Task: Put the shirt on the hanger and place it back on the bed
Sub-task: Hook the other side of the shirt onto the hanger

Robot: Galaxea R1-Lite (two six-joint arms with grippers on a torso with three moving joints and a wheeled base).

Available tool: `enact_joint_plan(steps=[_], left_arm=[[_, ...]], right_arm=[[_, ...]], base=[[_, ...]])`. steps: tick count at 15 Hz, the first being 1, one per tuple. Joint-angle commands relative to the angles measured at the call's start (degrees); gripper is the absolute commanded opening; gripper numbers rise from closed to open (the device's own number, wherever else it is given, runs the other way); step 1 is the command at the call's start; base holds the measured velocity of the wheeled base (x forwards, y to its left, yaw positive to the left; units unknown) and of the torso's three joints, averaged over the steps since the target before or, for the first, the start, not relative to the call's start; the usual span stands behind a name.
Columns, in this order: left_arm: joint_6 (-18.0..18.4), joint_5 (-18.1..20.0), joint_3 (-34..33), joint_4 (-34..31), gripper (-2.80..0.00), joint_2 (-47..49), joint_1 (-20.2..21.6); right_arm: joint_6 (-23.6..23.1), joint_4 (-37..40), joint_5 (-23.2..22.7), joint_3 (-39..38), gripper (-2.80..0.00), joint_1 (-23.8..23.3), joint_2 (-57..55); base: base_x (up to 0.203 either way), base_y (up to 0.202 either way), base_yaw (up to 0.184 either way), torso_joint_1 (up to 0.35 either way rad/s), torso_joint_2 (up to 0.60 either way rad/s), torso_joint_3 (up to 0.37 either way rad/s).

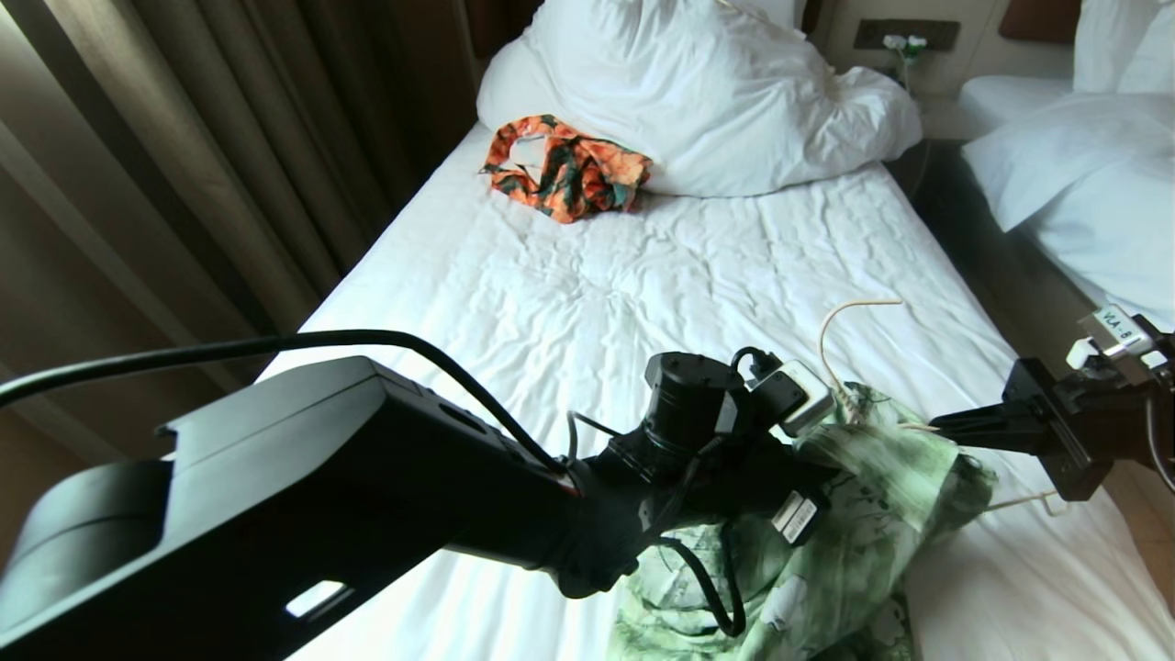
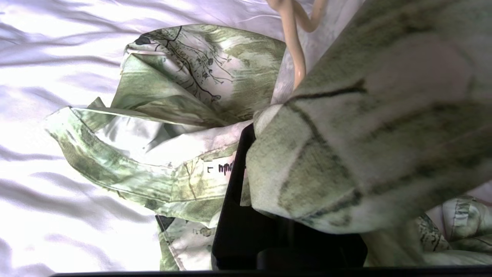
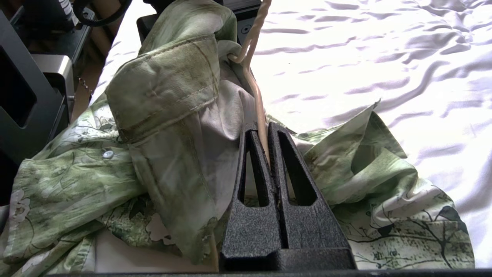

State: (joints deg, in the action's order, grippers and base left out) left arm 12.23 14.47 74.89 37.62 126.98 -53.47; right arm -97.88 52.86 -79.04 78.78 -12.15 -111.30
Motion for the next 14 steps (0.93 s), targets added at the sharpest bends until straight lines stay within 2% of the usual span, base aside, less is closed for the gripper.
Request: enact_joint_plan(steps=[1,8,11,14], left_arm=[[0.1,0.0,0.0,0.3,-2.80,-0.2,0.0],[-0.2,0.0,-0.3,0.0,-2.80,-1.8,0.0],[-4.9,-0.4,-1.5,-1.1,-2.80,-4.5,-0.6],[-6.3,-2.1,-1.6,-4.1,-2.80,-8.6,-0.6]], right_arm=[[-0.5,0.3,-0.4,0.1,-2.80,-0.1,0.0],[-0.5,2.6,-0.5,0.2,-2.80,-0.2,1.0],[-0.6,5.1,-0.4,0.4,-2.80,-1.7,4.6],[-0.6,8.4,1.6,0.9,-2.80,-5.5,9.4]], base=[[0.000,0.000,0.000,0.000,0.00,0.000],[0.000,0.000,0.000,0.000,0.00,0.000],[0.000,0.000,0.000,0.000,0.00,0.000],[0.000,0.000,0.000,0.000,0.00,0.000]])
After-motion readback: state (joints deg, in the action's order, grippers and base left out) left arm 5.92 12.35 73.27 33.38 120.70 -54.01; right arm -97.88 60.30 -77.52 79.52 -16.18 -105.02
